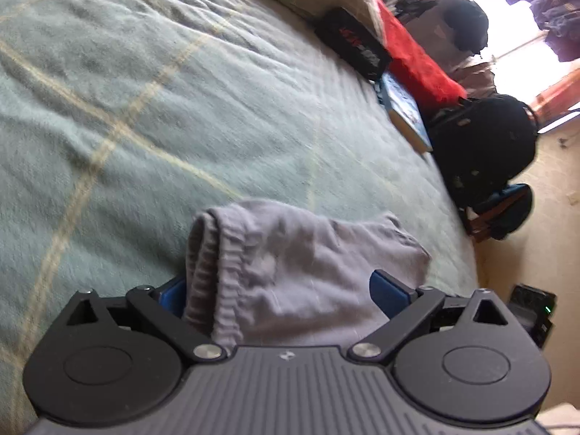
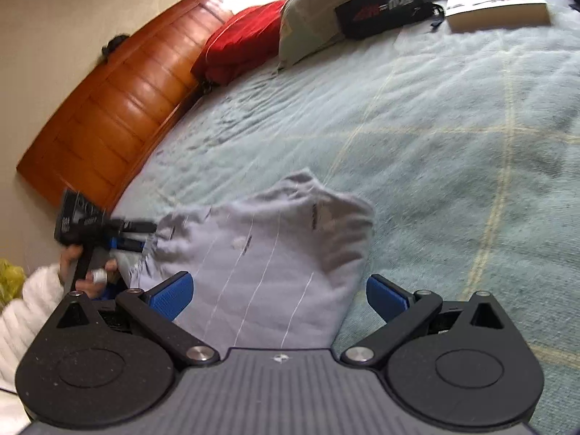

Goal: Fold clothes
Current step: 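Close the left gripper on the grey waistband while the right gripper grasps the garment edge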

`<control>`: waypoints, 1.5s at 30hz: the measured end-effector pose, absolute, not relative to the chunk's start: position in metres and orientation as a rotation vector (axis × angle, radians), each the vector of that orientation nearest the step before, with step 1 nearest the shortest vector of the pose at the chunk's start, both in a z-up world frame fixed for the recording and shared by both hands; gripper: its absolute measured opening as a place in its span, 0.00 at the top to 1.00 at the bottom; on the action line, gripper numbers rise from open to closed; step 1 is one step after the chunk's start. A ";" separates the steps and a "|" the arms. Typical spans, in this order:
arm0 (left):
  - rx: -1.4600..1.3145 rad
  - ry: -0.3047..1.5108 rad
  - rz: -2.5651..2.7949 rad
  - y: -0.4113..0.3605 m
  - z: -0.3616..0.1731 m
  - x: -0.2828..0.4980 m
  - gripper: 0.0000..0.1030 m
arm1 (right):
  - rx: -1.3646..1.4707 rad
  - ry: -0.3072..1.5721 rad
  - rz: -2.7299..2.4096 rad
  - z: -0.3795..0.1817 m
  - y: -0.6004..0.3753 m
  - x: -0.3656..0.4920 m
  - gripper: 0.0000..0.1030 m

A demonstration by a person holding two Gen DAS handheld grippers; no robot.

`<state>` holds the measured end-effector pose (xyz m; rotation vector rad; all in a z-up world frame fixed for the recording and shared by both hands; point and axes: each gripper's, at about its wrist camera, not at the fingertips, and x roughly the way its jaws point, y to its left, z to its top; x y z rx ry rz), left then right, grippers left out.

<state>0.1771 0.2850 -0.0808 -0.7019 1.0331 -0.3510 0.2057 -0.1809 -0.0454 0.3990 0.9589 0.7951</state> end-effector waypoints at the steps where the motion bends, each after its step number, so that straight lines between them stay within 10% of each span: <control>1: -0.710 1.042 -0.367 0.285 -0.082 0.172 0.05 | 0.411 0.960 0.789 -0.046 -0.184 0.207 0.00; 45: -0.769 0.998 -0.433 0.284 -0.095 0.138 0.08 | 0.670 1.148 0.909 -0.085 -0.162 0.217 0.00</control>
